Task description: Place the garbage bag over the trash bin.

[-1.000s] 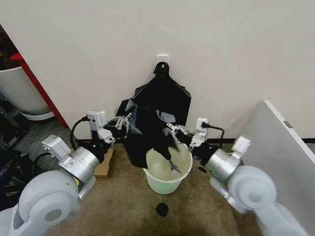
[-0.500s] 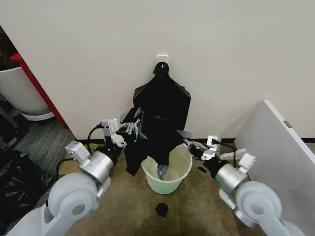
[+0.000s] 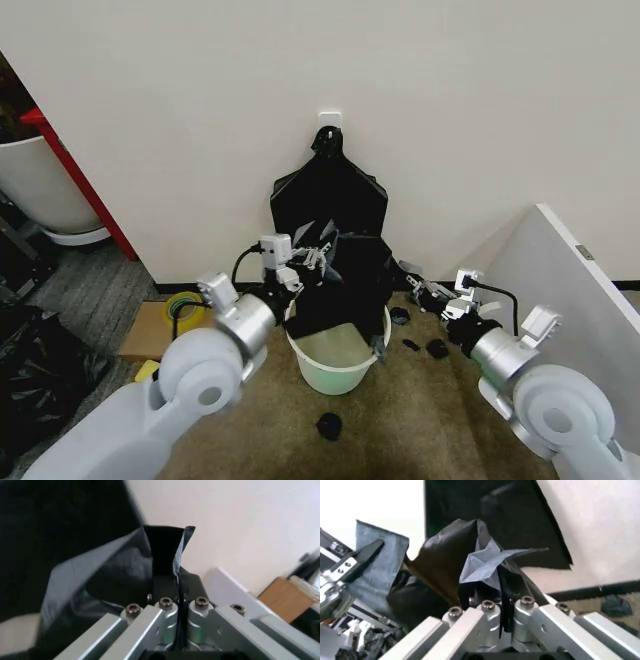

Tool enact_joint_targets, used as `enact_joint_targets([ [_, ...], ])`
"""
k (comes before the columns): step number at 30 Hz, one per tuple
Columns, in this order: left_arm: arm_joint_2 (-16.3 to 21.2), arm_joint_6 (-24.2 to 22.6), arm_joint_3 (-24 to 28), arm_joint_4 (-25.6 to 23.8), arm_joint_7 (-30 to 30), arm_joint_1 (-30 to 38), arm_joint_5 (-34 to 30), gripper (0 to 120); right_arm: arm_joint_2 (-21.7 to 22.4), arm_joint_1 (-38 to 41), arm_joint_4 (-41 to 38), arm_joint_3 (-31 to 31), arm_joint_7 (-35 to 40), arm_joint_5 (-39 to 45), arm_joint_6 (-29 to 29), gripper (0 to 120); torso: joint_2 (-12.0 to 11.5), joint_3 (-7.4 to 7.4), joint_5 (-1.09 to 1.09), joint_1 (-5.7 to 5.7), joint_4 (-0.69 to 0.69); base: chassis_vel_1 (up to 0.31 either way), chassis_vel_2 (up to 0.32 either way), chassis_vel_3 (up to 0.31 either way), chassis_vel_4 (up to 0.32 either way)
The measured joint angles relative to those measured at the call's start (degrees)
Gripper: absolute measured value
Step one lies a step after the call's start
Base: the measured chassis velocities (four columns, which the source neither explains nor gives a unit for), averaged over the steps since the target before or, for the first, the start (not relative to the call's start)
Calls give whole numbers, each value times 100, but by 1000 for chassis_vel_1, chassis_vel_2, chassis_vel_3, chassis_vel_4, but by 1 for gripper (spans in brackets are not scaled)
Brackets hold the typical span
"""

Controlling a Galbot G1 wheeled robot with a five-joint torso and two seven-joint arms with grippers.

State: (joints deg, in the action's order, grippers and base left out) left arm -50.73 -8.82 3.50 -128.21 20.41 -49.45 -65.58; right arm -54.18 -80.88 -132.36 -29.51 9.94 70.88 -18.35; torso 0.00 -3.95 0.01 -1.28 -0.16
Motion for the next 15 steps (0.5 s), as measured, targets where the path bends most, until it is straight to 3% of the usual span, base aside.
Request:
enact_joint_targets([
  [9, 170, 13, -276, 358, 1, -716, 151, 0, -759, -96, 871, 587, -22, -916, -28, 0, 0, 0, -1, 0, 3, 0, 0, 0, 0],
  [15, 90, 6, -329, 458, 73, -1146, 301, 0, -783, -102, 1087, 717, 123, -1446, -300, 0, 0, 0, 0, 0, 2, 0, 0, 0, 0],
])
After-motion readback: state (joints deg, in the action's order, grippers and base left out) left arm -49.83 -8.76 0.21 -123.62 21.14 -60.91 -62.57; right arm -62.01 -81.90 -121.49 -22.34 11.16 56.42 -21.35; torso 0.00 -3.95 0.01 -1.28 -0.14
